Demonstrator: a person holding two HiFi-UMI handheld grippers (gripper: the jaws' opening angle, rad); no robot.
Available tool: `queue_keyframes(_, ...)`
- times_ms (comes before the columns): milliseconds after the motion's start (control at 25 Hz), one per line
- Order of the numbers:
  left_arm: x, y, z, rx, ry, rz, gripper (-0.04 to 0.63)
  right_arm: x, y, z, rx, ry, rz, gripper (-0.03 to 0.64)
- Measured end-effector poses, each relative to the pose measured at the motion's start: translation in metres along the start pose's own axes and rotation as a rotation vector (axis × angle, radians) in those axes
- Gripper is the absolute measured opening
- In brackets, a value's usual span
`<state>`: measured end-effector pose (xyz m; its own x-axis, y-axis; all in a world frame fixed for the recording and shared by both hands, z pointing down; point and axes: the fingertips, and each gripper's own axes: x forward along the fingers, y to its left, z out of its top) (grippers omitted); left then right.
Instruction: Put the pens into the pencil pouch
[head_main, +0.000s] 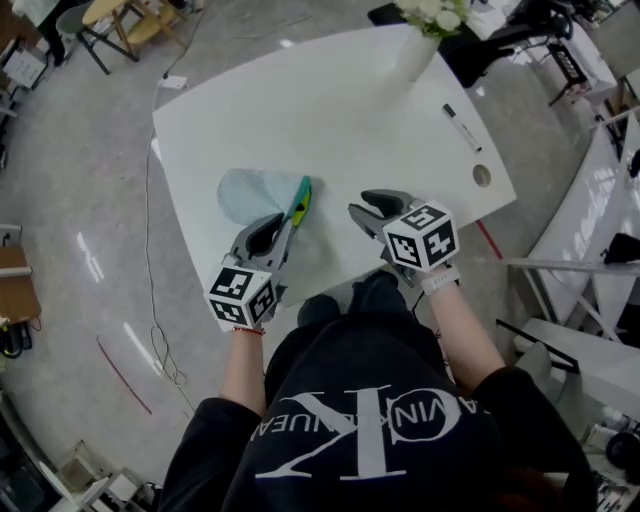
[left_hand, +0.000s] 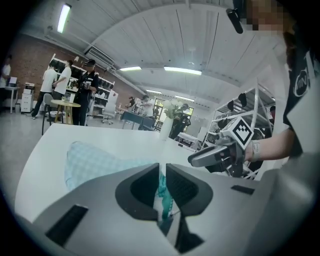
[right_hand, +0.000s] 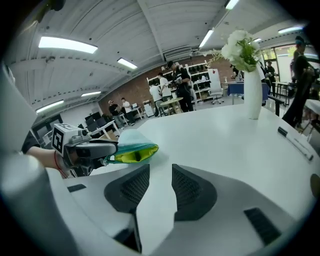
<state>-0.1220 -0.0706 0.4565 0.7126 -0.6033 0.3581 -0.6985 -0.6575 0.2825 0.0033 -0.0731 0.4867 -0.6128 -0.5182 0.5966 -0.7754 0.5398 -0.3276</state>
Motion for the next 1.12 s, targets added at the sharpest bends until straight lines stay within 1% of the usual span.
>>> queue_keyframes(80,0.007,-0.004,0.006,0.003,-0.008,0.015,0.044,-0.010,-0.016,-0.003,-0.004,0.004,-0.018,0.150)
queue_keyframes(200,0.019,-0.008,0.019,-0.011,-0.038,0.054,0.044,-0.024,-0.036,-0.006,-0.076,0.031,-0.047,0.150)
queue_keyframes(280,0.026,-0.012,0.023,-0.021,-0.047,0.089,0.044,-0.033,-0.052,-0.009,-0.105,0.045,-0.056,0.150)
queue_keyframes(520,0.050,-0.023,0.030,-0.055,-0.064,0.177,0.044,-0.061,-0.120,-0.014,-0.085,0.055,-0.087,0.150)
queue_keyframes(640,0.058,-0.024,0.031,-0.065,-0.070,0.227,0.044,-0.070,-0.151,-0.014,-0.098,0.059,-0.112,0.150)
queue_keyframes(880,0.074,-0.024,0.031,-0.086,-0.086,0.319,0.044,-0.091,-0.218,-0.010,-0.183,0.075,-0.212,0.150)
queue_keyframes(960,0.079,-0.024,0.032,-0.090,-0.093,0.341,0.044,-0.099,-0.241,-0.008,-0.183,0.075,-0.244,0.150)
queue_keyframes(1120,0.084,-0.027,0.030,-0.102,-0.095,0.380,0.044,-0.113,-0.279,-0.005,-0.152,0.072,-0.302,0.152)
